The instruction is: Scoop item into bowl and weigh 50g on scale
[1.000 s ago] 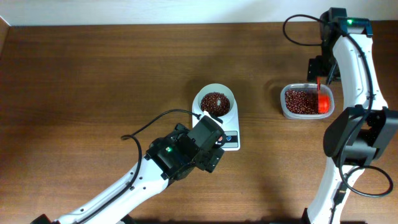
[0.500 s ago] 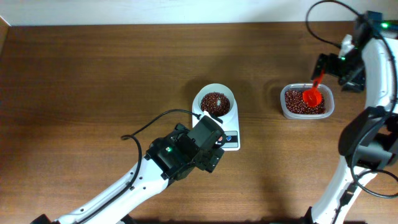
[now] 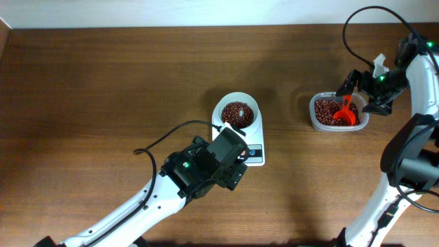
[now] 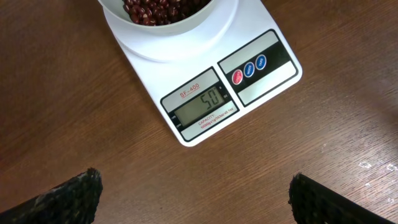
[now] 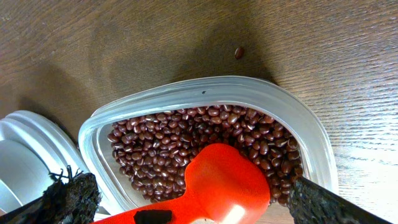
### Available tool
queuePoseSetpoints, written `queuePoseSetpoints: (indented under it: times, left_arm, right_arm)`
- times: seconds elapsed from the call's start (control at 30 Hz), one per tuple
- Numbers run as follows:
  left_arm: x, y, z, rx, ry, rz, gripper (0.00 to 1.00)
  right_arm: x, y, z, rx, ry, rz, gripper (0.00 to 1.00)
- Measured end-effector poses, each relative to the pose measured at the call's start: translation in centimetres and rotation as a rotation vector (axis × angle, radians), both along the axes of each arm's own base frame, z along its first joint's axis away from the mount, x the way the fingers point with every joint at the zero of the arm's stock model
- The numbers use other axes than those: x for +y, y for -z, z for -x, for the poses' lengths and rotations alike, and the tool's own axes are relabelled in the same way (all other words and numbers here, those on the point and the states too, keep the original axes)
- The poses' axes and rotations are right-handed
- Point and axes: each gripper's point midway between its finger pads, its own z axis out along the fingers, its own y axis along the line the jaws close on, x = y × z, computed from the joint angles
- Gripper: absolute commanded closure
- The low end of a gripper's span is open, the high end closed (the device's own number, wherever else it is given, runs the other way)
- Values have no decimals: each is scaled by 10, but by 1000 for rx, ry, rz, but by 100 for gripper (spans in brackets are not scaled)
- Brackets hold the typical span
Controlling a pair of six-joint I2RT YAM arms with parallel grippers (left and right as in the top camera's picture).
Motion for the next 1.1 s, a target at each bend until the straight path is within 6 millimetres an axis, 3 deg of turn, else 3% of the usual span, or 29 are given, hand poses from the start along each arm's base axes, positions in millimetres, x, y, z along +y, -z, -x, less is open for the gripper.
queuePoseSetpoints:
  times: [0.07,0.13,0.17,0.2,0.23,0.33,0.37,0.4,0.43,0.47,0.5,0.53,0.57,0.6,0.63,0.7,0.87,0.93,1.0,1.07,1.1]
  left_arm:
    - [0,0,0,0,0,0,1]
    - [0,0,0,0,0,0,1]
    - [0,0,0,0,0,0,1]
    - [0,0,0,0,0,0,1]
    - [0,0,0,-1,0,1,1]
    - [-1,0,-1,-3,0,3,1]
    - [-1,0,-1,-3,0,3,1]
    - [-1,0,-1,-2,0,3,1]
    - [-1,0,-1,-3,0,3,1]
    - [-1,0,-1,-3,0,3,1]
    - [-1,0,-1,-3,0,3,1]
    - [-1,-1,-1,-5,0,5,1]
    - [-1,-1,-1,-5,0,5,1]
    - [-1,-1,-1,-5,0,5,1]
    - [-1,-1,-1,-4,0,5,1]
    - [-1,-1,-1,-5,0,5,1]
    - [-1,-1,-1,-5,0,5,1]
    - [-1,-1,-1,-5,0,6,1]
    - [-1,-1,-1,-5,0,5,1]
    - [-1,-1,-1,-4,0,5,1]
    - [-1,-1,-1,-5,0,6,1]
  right_arm:
    - [3,-2,1,2,2,-20,6]
    - [5,-10,6,15,9,-55,96]
    - [3,-17,2,-4,9,-54,77]
    - [3,-21,-1,-20,10,-53,26]
    - [1,-22,-2,-20,10,-44,4]
    - [-4,-19,0,-8,7,-12,1]
    - [-5,-19,-1,-14,8,-4,18]
    - [-6,-19,-3,-22,7,1,47]
    - [-4,-20,-1,-10,14,-8,96]
    - [0,-22,7,28,27,-28,96]
    - [3,-24,16,70,43,-42,91]
    - [0,-23,22,112,68,-24,53]
    - [-3,-22,25,127,74,-4,34]
    - [-4,-22,31,159,84,9,5]
    - [-4,-25,35,177,87,13,1]
    - [-10,-41,25,124,88,42,1]
    - [-28,-39,18,97,88,140,1]
    - [-55,-38,-15,-34,107,267,1]
    - [-68,-41,-34,-111,121,326,1]
    - [-76,-46,-53,-192,133,362,1]
    - [-73,-47,-53,-195,129,350,1]
